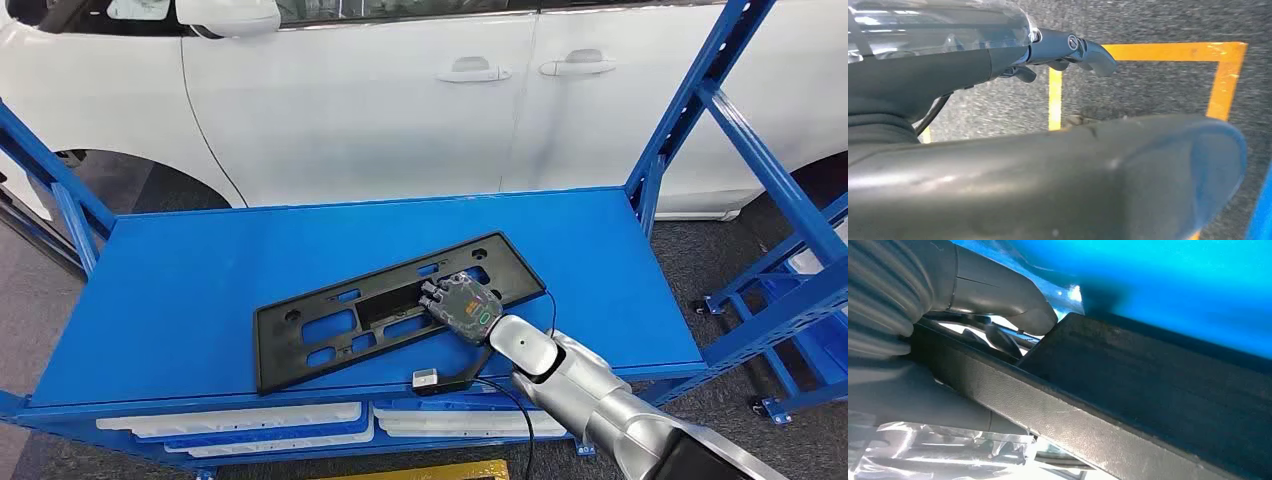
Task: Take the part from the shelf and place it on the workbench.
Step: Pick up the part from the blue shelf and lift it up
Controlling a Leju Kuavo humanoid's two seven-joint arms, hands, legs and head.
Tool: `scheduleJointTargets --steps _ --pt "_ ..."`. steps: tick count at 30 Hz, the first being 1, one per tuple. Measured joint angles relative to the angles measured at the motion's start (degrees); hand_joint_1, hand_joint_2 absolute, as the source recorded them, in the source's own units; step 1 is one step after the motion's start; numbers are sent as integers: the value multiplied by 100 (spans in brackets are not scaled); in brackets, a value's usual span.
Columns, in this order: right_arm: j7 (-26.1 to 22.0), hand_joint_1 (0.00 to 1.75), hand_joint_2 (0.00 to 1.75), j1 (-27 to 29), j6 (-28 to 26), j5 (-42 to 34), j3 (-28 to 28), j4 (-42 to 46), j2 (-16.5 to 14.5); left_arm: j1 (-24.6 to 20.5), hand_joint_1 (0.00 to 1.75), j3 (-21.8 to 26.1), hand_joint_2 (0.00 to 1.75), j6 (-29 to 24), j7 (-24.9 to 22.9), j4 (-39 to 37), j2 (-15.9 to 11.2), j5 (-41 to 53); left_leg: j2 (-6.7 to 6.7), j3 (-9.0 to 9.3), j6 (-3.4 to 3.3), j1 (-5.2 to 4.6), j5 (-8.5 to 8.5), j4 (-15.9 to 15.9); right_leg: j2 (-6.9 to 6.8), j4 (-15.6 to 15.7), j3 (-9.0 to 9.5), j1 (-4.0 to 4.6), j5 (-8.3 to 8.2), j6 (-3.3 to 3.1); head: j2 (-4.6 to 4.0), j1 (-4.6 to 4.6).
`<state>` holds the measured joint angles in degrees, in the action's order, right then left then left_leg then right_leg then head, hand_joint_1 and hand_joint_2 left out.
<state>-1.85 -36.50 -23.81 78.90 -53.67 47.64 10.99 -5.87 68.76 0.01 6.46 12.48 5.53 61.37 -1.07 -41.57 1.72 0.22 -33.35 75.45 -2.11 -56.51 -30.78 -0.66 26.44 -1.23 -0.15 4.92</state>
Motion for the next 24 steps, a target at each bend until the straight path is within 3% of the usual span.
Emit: scheduleJointTargets --steps 1,2,4,6,7,11,13,15,16,17,18,20,21,22,24 --pt "-5 175 175 0 0 -12 0 1 0 5 0 0 58 14 47 0 -1 0 2 14 6 5 52 -35 1 -1 2 -2 1 1 0 0" --pt "-10 175 175 0 0 -25 1 2 0 8 0 0 87 29 103 0 -3 0 3 73 11 12 140 -156 3 -4 5 -5 4 4 0 0" --pt "-33 175 175 -2 -2 -74 4 10 0 13 0 0 175 86 332 0 -13 -2 2 419 31 44 528 -851 14 -24 19 -17 25 32 0 0" --pt "-68 175 175 -9 -8 -120 19 22 3 10 0 -1 175 141 519 0 -19 -4 -19 771 -5 56 801 -1582 44 -67 29 -2 61 89 0 -1" --pt "-87 175 175 -15 -8 -140 30 27 5 11 0 -1 175 159 568 0 -20 -5 -28 842 -46 50 838 -1745 58 -77 31 5 70 121 0 -1" --pt "-188 175 175 -23 -2 -295 92 44 11 23 0 0 175 201 638 0 -21 -18 -26 861 -230 35 875 -1815 88 -156 -7 -10 151 237 0 0" --pt "-470 175 175 9 67 -754 191 120 11 17 0 0 175 253 711 0 -24 -17 -27 859 -285 44 903 -1834 112 -685 -245 -25 475 260 0 -1" --pt "-883 175 175 105 230 -1403 340 288 13 18 0 -1 175 314 807 0 -31 -7 -28 842 -304 33 907 -1832 136 -1517 -633 -26 837 267 0 -1" --pt "-1017 175 175 157 309 -1624 407 386 14 24 0 -1 175 337 834 0 -34 -2 -29 841 -306 28 905 -1831 141 -1787 -769 -26 892 265 0 -1" --pt "-1095 175 175 195 371 -1762 463 482 16 29 0 -1 175 353 851 0 -37 1 -30 846 -306 25 901 -1830 145 -1843 -809 -25 832 256 0 -1" --pt "-1117 175 175 214 411 -1823 506 560 17 33 0 -1 175 362 857 0 -38 2 -30 858 -301 23 896 -1829 145 -1662 -740 -25 669 240 0 -1" --pt "-1123 175 175 225 448 -1876 575 681 17 30 0 -2 175 370 862 0 -38 3 -27 887 -282 16 881 -1827 114 -839 -373 -10 230 181 0 -1" --pt "-1123 175 175 230 453 -1887 602 727 17 29 0 -2 175 373 864 0 -38 5 -26 886 -263 6 872 -1818 93 -461 -209 5 94 155 0 -1" --pt "-1130 175 175 238 455 -1899 619 770 17 29 0 -2 175 374 866 0 -38 9 -24 875 -240 -3 868 -1812 77 -213 -109 22 25 136 0 -1" --pt "-1280 175 175 274 453 -2089 652 864 17 32 0 -3 175 374 866 0 -39 21 -19 847 -181 -8 873 -1810 78 -95 -86 46 30 119 0 0"
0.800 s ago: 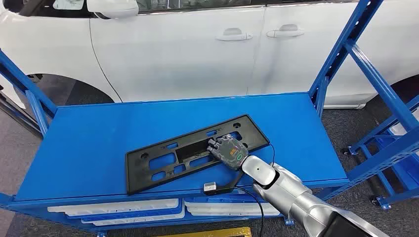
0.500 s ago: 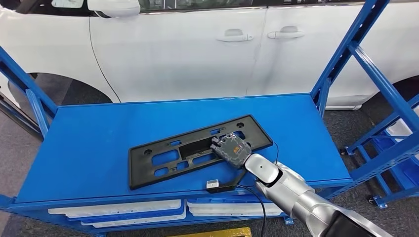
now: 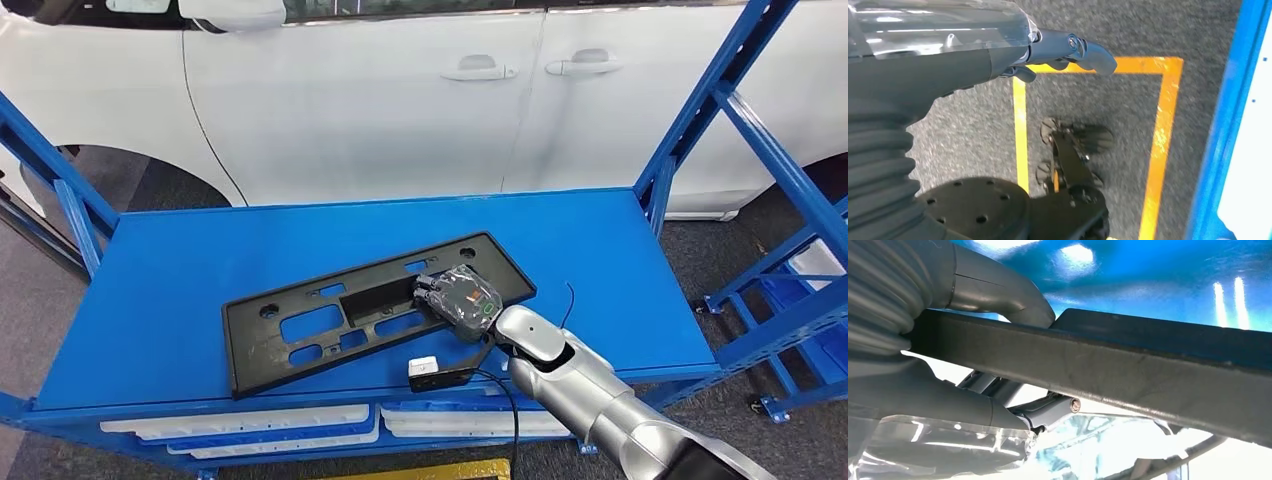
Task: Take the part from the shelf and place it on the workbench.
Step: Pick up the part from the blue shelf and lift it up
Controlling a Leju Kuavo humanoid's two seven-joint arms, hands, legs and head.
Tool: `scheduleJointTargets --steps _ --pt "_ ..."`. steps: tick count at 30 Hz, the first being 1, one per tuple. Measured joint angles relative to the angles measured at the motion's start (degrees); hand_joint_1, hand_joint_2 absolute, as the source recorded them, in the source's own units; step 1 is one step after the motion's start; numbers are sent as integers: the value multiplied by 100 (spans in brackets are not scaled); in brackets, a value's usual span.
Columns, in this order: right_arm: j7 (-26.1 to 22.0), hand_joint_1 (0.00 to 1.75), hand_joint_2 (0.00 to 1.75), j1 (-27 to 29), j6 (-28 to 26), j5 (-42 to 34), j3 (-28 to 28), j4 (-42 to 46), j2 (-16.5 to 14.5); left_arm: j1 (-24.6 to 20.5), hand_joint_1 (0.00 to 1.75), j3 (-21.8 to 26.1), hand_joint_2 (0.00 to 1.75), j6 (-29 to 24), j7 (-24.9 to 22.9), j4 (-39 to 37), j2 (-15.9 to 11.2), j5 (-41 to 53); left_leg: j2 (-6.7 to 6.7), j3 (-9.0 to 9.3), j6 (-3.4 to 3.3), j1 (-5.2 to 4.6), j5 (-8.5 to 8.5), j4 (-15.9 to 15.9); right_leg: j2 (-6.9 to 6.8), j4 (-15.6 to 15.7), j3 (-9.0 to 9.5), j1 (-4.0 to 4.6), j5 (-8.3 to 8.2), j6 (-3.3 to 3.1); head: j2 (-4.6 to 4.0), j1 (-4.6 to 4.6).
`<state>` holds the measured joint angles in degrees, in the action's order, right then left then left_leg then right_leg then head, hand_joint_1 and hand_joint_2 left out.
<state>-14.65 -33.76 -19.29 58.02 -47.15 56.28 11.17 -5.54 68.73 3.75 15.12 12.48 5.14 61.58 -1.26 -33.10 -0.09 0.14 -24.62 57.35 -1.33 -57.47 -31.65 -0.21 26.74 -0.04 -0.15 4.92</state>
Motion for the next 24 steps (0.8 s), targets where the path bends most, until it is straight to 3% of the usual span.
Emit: scheduleJointTargets --steps 2,3,6,7,8,9,11,13,16,18,19,22,23,24 --pt "-553 175 175 89 52 -788 114 202 39 1 0 -7 175 -3 13 0 -7 16 4 -28 61 13 -51 59 -6 38 12 -19 -26 -43 0 0" --pt "-984 175 175 169 160 -1491 220 412 105 -1 0 -14 175 -5 28 0 -12 25 8 -91 91 16 -161 212 -22 64 28 -32 -37 -71 0 0" --pt "-2068 175 175 564 1019 -3925 629 1444 433 2 0 -27 175 12 71 -1 -18 21 26 -581 167 25 -737 1290 -78 81 47 -27 -32 -122 0 0" --pt "-2208 175 175 718 1449 -4626 776 1856 536 9 0 -28 175 22 75 -1 -18 11 30 -736 182 29 -847 1610 -86 75 46 -20 -24 -127 0 0" --pt "-2261 175 175 859 1905 -5252 931 2296 631 16 0 -28 175 29 75 -1 -18 -3 33 -799 190 33 -838 1733 -87 66 44 -17 -15 -126 0 0" --pt "-2265 175 175 968 2304 -5742 1083 2721 705 22 0 -27 175 32 75 -1 -19 -17 35 -753 190 38 -716 1625 -81 54 46 -17 -2 -120 0 0" --pt "-2267 175 175 1090 2859 -6346 1369 3506 797 26 0 -27 175 17 92 -1 -21 -40 19 -405 174 49 -295 877 -51 24 57 -24 36 -92 0 0" --pt "-2266 175 175 1138 3107 -6544 1583 4145 815 25 0 -25 175 -12 145 -1 -23 -51 -24 -108 124 43 -70 235 -1 -18 38 -16 65 -42 0 0" --pt "-2262 175 175 1208 3271 -6623 1730 4848 808 20 0 -23 175 -28 230 -1 -24 -52 -26 -55 3 10 -66 84 45 -23 -5 -17 64 41 0 0" --pt "-2257 175 175 1228 3309 -6659 1761 5150 796 -15 0 -23 175 -26 269 -1 -24 -52 -10 -34 -79 18 -37 28 59 -148 -58 -37 166 82 0 -1" --pt "-2252 175 175 1225 3312 -6681 1776 5277 791 -38 0 -23 175 -26 289 -1 -26 -56 -4 -23 -112 27 -22 2 65 -382 -162 -47 304 96 0 -1" --pt "-2217 175 175 1214 3293 -6734 1776 5532 789 -82 0 -22 175 -46 356 0 -42 -93 12 -18 -152 14 -24 -4 73 -1517 -709 -64 770 120 0 0" --pt "-2205 175 175 1214 3286 -6744 1765 5588 789 -87 0 -21 175 -55 375 0 -46 -103 17 -14 -155 9 -29 -1 73 -1700 -815 -67 776 125 0 0" --pt "-2196 175 175 1211 3280 -6752 1755 5640 789 -89 0 -20 175 -61 388 0 -49 -108 19 -6 -153 6 -36 6 72 -1642 -808 -69 665 123 0 0"
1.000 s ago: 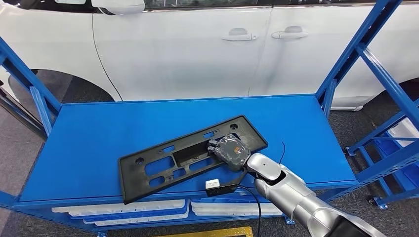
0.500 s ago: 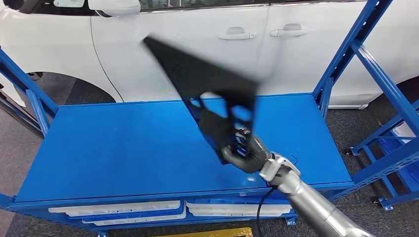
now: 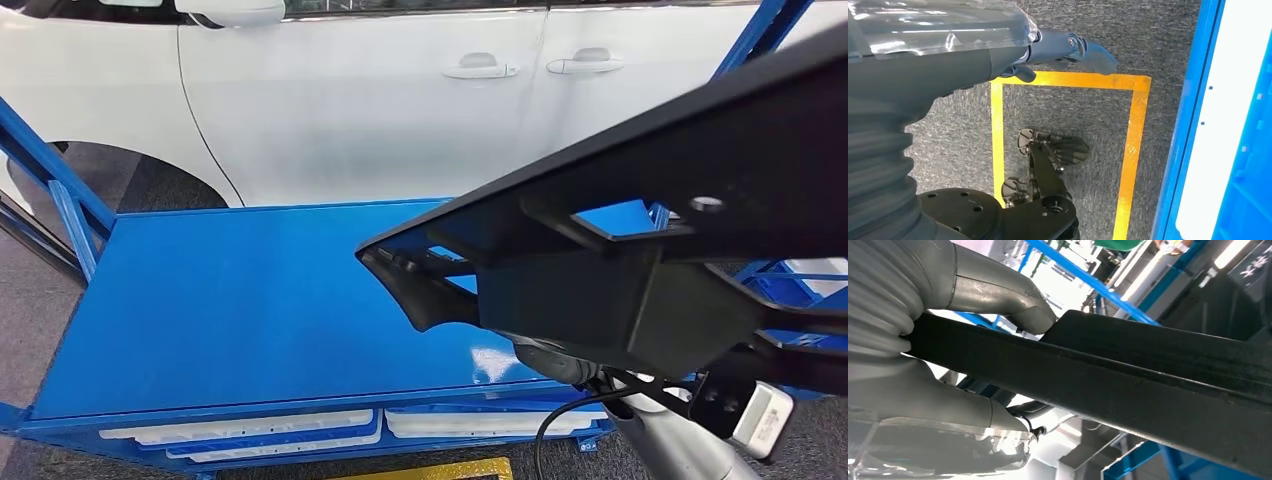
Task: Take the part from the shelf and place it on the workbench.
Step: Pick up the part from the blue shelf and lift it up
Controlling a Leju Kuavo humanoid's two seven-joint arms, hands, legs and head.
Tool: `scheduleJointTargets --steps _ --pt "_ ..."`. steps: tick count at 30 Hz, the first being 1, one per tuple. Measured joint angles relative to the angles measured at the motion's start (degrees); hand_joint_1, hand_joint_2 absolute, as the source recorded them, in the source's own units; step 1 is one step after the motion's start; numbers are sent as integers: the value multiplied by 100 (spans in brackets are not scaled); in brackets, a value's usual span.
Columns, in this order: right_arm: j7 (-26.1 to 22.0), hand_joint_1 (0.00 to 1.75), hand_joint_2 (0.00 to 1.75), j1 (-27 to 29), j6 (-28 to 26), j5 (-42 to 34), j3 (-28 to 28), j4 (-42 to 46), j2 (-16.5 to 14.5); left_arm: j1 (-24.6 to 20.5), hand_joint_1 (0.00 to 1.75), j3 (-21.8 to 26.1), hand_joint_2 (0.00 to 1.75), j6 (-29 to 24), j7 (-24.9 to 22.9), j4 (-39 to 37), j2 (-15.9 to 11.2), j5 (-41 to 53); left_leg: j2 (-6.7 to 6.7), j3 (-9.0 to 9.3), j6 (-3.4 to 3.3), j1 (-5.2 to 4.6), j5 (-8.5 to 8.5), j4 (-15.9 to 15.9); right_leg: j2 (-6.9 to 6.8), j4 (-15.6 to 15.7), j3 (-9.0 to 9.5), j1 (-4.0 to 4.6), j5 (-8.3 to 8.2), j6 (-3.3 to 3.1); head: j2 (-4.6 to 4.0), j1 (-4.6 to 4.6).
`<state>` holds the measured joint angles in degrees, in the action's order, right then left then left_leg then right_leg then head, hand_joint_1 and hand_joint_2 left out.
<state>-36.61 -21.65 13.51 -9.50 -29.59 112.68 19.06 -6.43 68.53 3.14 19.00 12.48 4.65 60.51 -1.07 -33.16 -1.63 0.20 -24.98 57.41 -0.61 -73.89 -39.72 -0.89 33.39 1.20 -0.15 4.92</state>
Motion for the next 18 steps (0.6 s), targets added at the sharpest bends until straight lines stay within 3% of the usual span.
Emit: scheduleJointTargets --steps 3,5,8,9,11,13,14,15,16,18 --pt "6 175 175 -33 -1 -8 -10 123 -1 -4 0 2 175 -4 11 0 -2 -1 0 30 36 -14 -38 33 -39 1078 473 14 -584 -47 0 -1" --pt "7 175 175 -62 -2 -13 -16 177 -3 -1 0 2 175 -6 14 0 -3 -1 6 13 84 -35 -54 51 -59 1507 650 43 -697 -80 0 0" --pt "44 175 175 -85 -22 -47 -32 222 -2 0 0 4 175 -19 12 0 -14 0 37 -2 176 -40 -64 71 -30 1563 648 43 -713 -147 0 -1" --pt "87 175 175 -108 -54 -64 -42 238 4 -1 0 4 175 -25 7 0 -20 1 44 -28 206 -40 -143 155 -32 1581 653 32 -735 -180 0 -1" --pt "228 175 175 -192 -180 -96 -84 269 16 -3 0 4 175 -28 -27 0 -32 1 51 -218 256 -27 -501 647 -41 1605 651 25 -770 -231 0 -1" --pt "393 175 175 -304 -352 -171 -159 273 20 -1 0 9 175 -25 -111 -1 -37 -5 54 -515 288 -12 -893 1389 -38 1597 618 46 -787 -259 0 0" --pt "462 175 175 -365 -438 -240 -206 259 20 2 0 17 175 -29 -167 -1 -41 -14 54 -601 295 -8 -969 1620 -37 1587 598 56 -794 -264 0 0" --pt "530 175 175 -434 -520 -339 -258 236 20 4 0 26 175 -39 -226 -1 -47 -29 54 -588 294 -7 -933 1642 -34 1571 576 62 -800 -265 0 0" --pt "597 175 175 -514 -590 -448 -308 206 20 5 0 36 175 -56 -277 0 -55 -46 54 -458 286 -6 -795 1428 -30 1553 556 65 -806 -263 0 0" --pt "751 175 175 -696 -697 -686 -413 124 20 2 0 53 175 -97 -348 0 -73 -86 34 -23 250 -10 -456 630 -21 1516 526 74 -819 -242 0 0"
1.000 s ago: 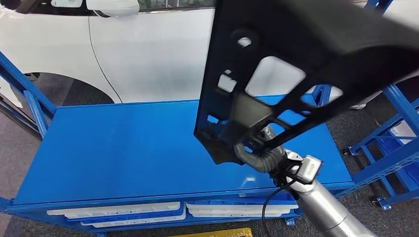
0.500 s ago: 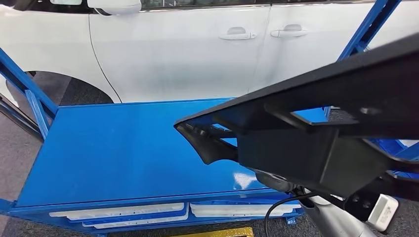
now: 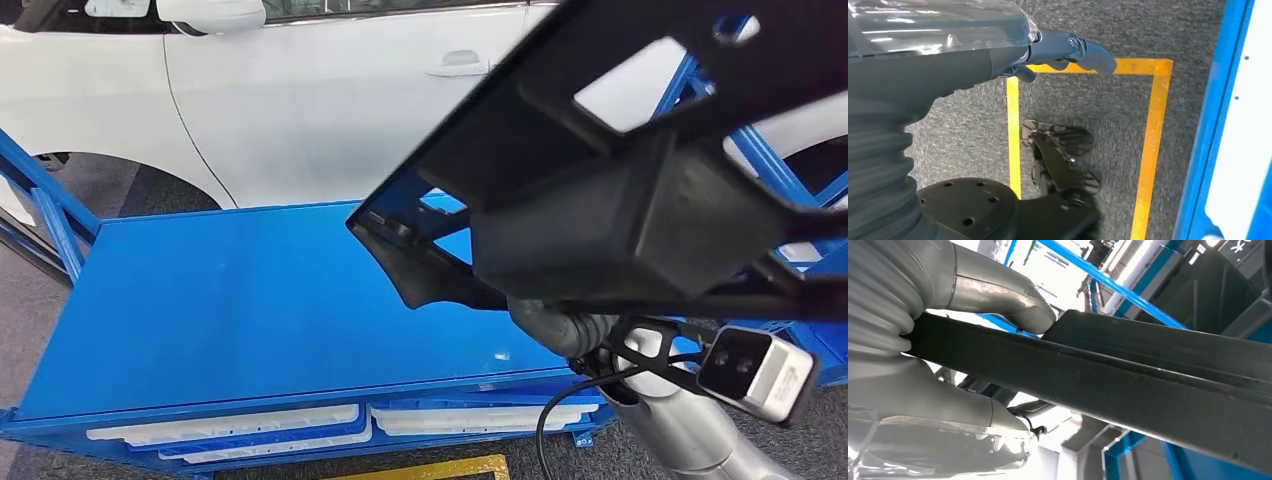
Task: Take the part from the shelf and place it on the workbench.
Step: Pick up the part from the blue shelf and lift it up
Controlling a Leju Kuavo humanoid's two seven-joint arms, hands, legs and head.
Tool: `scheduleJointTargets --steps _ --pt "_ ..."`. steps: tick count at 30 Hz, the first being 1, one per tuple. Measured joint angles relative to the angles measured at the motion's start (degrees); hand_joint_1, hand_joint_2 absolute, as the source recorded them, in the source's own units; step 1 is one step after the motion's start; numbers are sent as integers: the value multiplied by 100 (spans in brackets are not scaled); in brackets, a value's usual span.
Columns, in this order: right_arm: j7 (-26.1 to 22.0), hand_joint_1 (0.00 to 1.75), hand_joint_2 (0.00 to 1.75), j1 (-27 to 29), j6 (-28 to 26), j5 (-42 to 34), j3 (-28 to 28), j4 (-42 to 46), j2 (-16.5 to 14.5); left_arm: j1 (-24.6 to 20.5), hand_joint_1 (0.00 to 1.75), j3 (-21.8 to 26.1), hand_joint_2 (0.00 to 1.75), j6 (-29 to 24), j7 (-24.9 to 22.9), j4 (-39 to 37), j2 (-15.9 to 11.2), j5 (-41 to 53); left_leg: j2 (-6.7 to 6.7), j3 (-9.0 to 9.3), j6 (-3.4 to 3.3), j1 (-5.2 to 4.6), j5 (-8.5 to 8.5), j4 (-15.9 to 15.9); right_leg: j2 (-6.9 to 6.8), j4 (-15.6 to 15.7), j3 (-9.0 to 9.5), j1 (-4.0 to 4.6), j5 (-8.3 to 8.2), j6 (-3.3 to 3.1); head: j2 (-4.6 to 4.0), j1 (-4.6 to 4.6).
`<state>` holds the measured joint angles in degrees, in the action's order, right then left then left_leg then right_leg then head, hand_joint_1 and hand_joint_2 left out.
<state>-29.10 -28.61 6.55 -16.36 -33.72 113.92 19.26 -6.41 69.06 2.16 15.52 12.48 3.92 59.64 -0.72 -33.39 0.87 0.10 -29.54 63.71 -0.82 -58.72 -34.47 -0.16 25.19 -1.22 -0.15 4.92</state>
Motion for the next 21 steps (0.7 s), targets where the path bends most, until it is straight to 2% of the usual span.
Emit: scheduleJointTargets --steps 1,2,5,6,7,8,10,11,12,13,15,16,17,19,21 --pt "76 175 175 -88 -44 -119 -46 -58 0 -3 0 9 175 -23 -20 0 -7 -15 -12 157 -27 -9 114 -313 8 -13 -13 6 -13 21 0 0" --pt "147 175 175 -176 -93 -252 -92 -138 0 -4 0 18 175 -46 -32 0 -10 -26 -23 231 -57 -19 171 -489 13 -21 -27 8 -31 50 0 0" --pt "337 175 175 -415 -248 -670 -227 -500 0 2 0 36 175 -94 -39 0 -11 -33 -14 194 -171 -40 282 -569 22 -18 -68 -14 -86 163 0 0" --pt "403 175 175 -459 -267 -763 -281 -633 -1 -4 0 38 175 -95 -34 0 -10 -37 -5 175 -212 -34 337 -597 23 -56 -98 -21 -26 194 0 0" --pt "465 175 175 -476 -243 -801 -343 -765 -1 -12 0 42 175 -91 -24 0 -9 -48 3 142 -253 -24 396 -625 25 -184 -154 -25 121 219 0 0" --pt "519 175 175 -460 -182 -774 -415 -893 -2 -17 0 48 175 -86 -7 0 -8 -61 10 99 -282 -15 449 -638 25 -429 -241 -36 348 238 0 0" --pt "518 175 175 -343 80 -525 -561 -1177 -4 -12 0 63 175 -65 37 0 -5 -79 10 -24 -310 -19 533 -634 28 -1130 -447 -56 816 275 0 0" --pt "444 175 175 -261 278 -330 -621 -1354 -6 -7 0 70 175 -54 58 0 -3 -81 9 -88 -307 -21 572 -625 28 -1401 -496 -66 932 291 0 0" --pt "324 175 175 -180 490 -141 -669 -1539 -8 -3 0 76 175 -43 78 0 2 -82 8 -153 -302 -21 607 -607 27 -1490 -455 -73 933 302 0 0" --pt "189 175 175 -110 683 12 -700 -1713 -9 -1 0 84 175 -36 94 0 8 -86 4 -220 -293 -20 637 -580 25 -1356 -309 -79 833 305 0 0" --pt "-22 175 175 -26 902 177 -728 -1936 -9 5 0 106 175 -26 116 -1 21 -100 -4 -342 -263 -19 684 -512 10 -634 187 -80 592 283 0 0" --pt "-78 175 175 -4 943 222 -721 -1990 -9 9 0 117 175 -20 118 -1 27 -110 -3 -386 -238 -22 708 -485 1 -294 396 -64 525 260 0 1" --pt "-104 175 175 15 966 255 -707 -2018 -9 13 0 126 175 -12 115 -1 31 -119 1 -412 -206 -24 736 -472 -6 -74 520 -42 501 233 0 0" --pt "-108 175 175 74 1046 286 -663 -2031 -8 17 0 140 175 8 91 -1 34 -131 10 -433 -136 -20 813 -483 -7 30 543 7 470 180 0 0" --pt "-98 175 175 186 1214 248 -603 -2003 -5 17 0 150 175 27 52 -1 23 -133 3 -477 -71 -13 809 -469 -25 89 494 -13 370 100 0 -1"
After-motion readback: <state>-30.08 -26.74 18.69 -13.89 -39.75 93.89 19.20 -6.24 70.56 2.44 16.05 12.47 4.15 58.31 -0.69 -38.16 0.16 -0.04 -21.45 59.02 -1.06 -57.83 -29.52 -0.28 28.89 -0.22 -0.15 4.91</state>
